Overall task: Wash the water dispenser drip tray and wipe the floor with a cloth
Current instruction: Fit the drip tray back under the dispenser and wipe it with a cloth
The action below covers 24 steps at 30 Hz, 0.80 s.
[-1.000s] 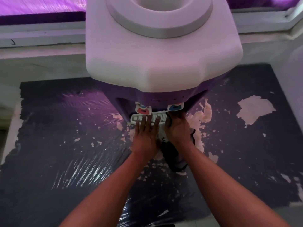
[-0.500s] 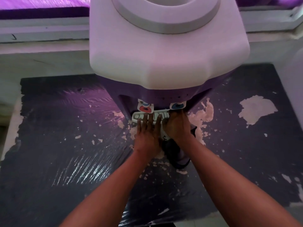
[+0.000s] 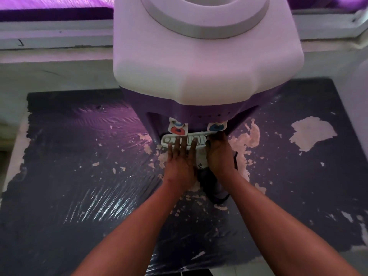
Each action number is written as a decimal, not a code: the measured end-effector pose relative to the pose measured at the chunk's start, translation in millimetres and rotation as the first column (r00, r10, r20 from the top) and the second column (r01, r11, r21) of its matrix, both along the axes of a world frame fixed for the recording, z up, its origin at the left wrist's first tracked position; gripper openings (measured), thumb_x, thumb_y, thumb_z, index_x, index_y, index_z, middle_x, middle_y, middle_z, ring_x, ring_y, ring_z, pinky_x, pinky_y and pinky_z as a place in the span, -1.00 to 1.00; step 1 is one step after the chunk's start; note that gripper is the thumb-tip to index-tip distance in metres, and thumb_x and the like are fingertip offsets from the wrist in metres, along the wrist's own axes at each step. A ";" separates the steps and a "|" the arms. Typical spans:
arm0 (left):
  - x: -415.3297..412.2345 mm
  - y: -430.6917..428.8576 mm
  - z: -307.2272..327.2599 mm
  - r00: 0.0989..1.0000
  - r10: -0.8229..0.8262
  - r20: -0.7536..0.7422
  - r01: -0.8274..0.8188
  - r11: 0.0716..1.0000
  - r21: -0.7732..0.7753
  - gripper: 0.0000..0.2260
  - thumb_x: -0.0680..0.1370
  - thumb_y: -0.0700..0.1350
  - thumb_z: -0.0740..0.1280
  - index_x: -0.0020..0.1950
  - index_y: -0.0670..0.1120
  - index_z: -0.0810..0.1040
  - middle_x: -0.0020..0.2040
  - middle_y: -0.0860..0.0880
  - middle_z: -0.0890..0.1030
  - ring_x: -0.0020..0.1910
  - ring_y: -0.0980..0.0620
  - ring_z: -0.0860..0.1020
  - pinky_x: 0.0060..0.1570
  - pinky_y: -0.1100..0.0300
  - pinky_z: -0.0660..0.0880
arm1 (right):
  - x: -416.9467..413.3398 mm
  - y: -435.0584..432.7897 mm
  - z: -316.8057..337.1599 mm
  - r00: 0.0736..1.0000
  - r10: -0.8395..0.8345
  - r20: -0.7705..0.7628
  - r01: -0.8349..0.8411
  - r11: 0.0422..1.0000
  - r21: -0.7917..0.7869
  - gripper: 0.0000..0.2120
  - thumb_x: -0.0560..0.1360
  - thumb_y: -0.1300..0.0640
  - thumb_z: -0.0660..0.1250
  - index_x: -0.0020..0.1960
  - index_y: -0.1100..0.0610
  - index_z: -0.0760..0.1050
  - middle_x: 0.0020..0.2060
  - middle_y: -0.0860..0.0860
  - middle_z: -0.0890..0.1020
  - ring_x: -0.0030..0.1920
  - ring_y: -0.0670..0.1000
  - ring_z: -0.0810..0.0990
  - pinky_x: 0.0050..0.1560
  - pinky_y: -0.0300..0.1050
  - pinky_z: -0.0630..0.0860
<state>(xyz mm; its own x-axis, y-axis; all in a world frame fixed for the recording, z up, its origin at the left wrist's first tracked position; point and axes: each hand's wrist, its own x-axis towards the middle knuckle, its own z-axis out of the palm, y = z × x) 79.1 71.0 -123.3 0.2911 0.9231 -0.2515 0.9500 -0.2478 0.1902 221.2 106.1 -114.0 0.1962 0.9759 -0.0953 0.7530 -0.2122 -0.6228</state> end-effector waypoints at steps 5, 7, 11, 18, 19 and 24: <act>-1.2 -0.6 -1.7 1.000 -0.002 0.015 0.002 1.000 0.017 -0.21 0.53 0.16 0.17 0.60 -0.05 -0.20 0.58 -0.20 -0.24 0.55 -0.23 -0.28 0.50 -0.23 -0.19 | 4.3 -16.3 6.0 0.999 0.027 0.025 -0.031 0.983 0.180 -0.78 0.58 0.21 0.26 0.18 0.20 0.57 0.18 0.14 0.55 0.09 0.16 0.57 0.08 -0.07 0.49; -0.7 -0.2 -3.4 1.000 0.000 0.014 0.000 1.000 0.026 -0.19 0.51 0.17 0.19 0.60 -0.06 -0.18 0.59 -0.20 -0.21 0.55 -0.24 -0.26 0.50 -0.23 -0.18 | 3.4 -21.4 10.4 1.000 -0.007 -0.029 0.013 0.974 0.226 -0.79 0.57 0.19 0.27 0.17 0.17 0.58 0.17 0.11 0.55 0.08 0.12 0.57 0.09 -0.06 0.52; -0.5 0.3 -3.4 1.000 -0.006 0.029 0.005 1.000 0.026 -0.19 0.50 0.20 0.16 0.60 -0.06 -0.18 0.59 -0.20 -0.21 0.55 -0.23 -0.26 0.50 -0.24 -0.16 | -2.1 -14.6 11.0 0.998 0.043 -0.043 -0.031 0.967 0.251 -0.78 0.55 0.18 0.31 0.18 0.14 0.60 0.16 0.08 0.59 0.12 0.05 0.56 0.16 -0.18 0.47; -1.9 2.8 0.8 0.998 0.002 0.055 -0.003 1.000 0.019 -0.25 0.54 0.16 0.13 0.60 -0.09 -0.10 0.60 -0.17 -0.09 0.58 -0.20 -0.14 0.52 -0.19 -0.12 | -21.3 -2.4 -6.2 0.976 0.151 0.157 -0.168 0.981 0.100 -0.76 0.59 0.10 0.17 -0.04 0.20 0.55 -0.01 0.13 0.62 0.08 0.13 0.53 0.23 -0.18 0.27; -2.0 4.7 3.5 0.993 0.044 0.110 -0.047 0.998 0.028 -0.29 0.54 0.11 0.16 0.60 -0.12 -0.02 0.59 -0.18 0.02 0.58 -0.18 -0.04 0.53 -0.16 -0.06 | -21.4 -2.8 -9.8 0.975 0.156 0.161 -0.169 0.983 0.073 -0.77 0.57 0.10 0.17 -0.03 0.20 0.54 0.01 0.13 0.61 0.09 0.12 0.51 0.23 -0.21 0.23; -20.7 4.6 0.7 0.965 0.038 0.260 -0.115 0.950 0.290 -0.59 0.56 -0.11 0.23 0.39 -0.22 0.45 0.40 -0.28 0.45 0.42 -0.26 0.36 0.46 -0.11 0.24 | -24.2 2.3 -8.5 0.987 0.095 0.133 -0.094 0.995 -0.010 -0.74 0.57 0.22 0.18 0.19 0.27 0.51 0.17 0.19 0.54 0.15 0.14 0.48 0.22 -0.02 0.42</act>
